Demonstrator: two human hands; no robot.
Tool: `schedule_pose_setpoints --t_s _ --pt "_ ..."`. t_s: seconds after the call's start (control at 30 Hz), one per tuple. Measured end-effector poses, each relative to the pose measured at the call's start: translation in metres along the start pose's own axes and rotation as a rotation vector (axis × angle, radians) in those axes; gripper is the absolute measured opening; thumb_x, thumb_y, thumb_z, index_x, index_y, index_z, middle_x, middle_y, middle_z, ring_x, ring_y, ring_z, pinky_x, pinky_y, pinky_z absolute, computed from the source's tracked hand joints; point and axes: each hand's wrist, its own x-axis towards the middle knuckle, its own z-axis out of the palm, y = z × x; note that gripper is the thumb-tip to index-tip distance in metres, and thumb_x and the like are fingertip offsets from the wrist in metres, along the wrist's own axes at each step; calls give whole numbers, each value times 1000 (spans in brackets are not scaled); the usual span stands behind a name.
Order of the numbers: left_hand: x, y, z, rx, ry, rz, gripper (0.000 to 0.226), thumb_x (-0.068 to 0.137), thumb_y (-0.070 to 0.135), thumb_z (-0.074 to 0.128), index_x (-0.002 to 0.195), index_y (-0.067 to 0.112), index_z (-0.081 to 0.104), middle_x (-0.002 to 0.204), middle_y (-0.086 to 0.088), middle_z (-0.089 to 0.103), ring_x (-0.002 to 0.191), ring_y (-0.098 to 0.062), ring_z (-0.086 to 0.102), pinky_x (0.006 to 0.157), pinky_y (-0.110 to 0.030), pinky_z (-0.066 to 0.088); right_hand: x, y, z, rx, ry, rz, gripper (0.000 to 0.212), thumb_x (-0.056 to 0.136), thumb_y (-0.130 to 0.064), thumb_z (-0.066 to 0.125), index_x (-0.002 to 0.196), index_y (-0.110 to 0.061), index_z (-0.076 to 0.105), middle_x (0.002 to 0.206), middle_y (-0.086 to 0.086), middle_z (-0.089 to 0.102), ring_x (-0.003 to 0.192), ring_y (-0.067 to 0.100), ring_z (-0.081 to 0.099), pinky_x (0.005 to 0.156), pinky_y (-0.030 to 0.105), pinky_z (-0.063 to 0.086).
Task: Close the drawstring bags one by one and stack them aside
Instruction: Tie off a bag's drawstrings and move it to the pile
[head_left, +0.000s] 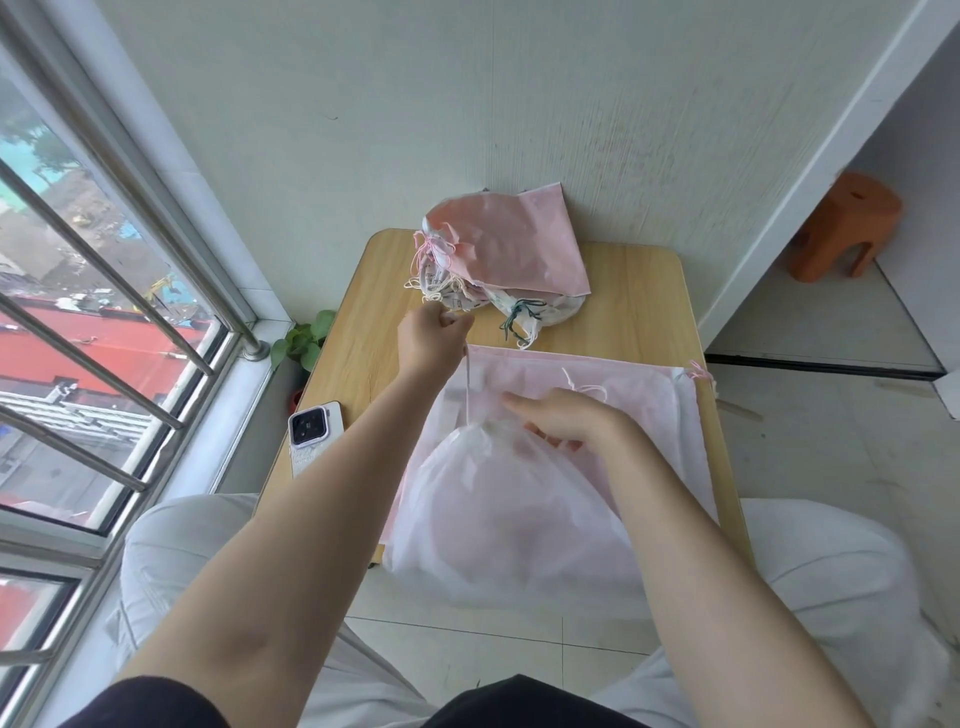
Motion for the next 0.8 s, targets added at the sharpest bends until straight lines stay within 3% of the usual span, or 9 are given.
schedule_pose_setpoints --t_s 0.13,0.23,0.37,0.47,0.53,0.6,0.67,0.73,0.8 --pt "-5 11 6 -62 -17 -12 21 86 19 63 73 8 51 57 -9 63 35 -1 43 51 -26 37 6 -3 13 233 22 29 82 62 -87 50 100 -17 69 98 3 72 87 25 68 81 38 54" --pt "-9 15 8 -111 -22 -23 31 87 22 66 65 10 47 54 -6 62 45 -10 52 57 -30 44 9 -7 19 285 43 42 87 54 -85 55 106 -17 66 100 4 71 86 25 69 72 33 53" --pt "-12 16 10 -138 -23 -23 36 86 22 68 61 15 42 57 -5 61 58 -19 57 62 -33 47 11 -12 22 384 80 -100 24 84 -36 67 78 -12 67 74 -2 64 64 12 59 62 20 47" --pt "-10 14 3 12 -82 26 29 86 32 71 97 12 53 91 -2 60 81 -16 56 67 -28 43 7 -13 19 462 224 -153 16 89 -19 62 81 -10 71 66 -1 57 55 11 48 49 15 40" --pt "-7 6 -6 212 -193 70 68 85 38 72 137 12 36 112 -4 57 96 -19 57 74 -31 47 6 -12 15 504 295 -168 18 90 -18 61 80 -9 73 66 -1 57 57 12 47 56 21 41" --pt "-6 -4 -13 394 -166 148 86 86 34 70 151 20 16 120 -9 55 102 -26 57 79 -40 53 7 -10 12 516 331 -179 19 89 -19 62 75 -13 73 66 -2 59 57 12 48 61 24 42" --pt "-9 -13 -17 570 11 255 78 84 29 68 148 26 25 119 -11 48 104 -27 50 82 -40 49 7 -9 10 528 348 -189 18 89 -18 62 74 -14 72 68 -2 61 56 11 47 61 23 42" --pt "-16 -15 -20 696 122 297 43 85 32 64 124 21 52 109 -8 47 98 -27 49 77 -35 43 8 -9 10 552 355 -201 16 89 -17 62 79 -11 74 69 -1 61 56 10 46 59 22 42" --pt "-20 -14 -19 765 -64 158 34 91 47 53 87 16 63 91 -2 53 79 -23 55 63 -28 42 8 -9 11 564 356 -210 16 90 -17 62 84 -9 75 69 0 62 56 10 45 58 20 41"
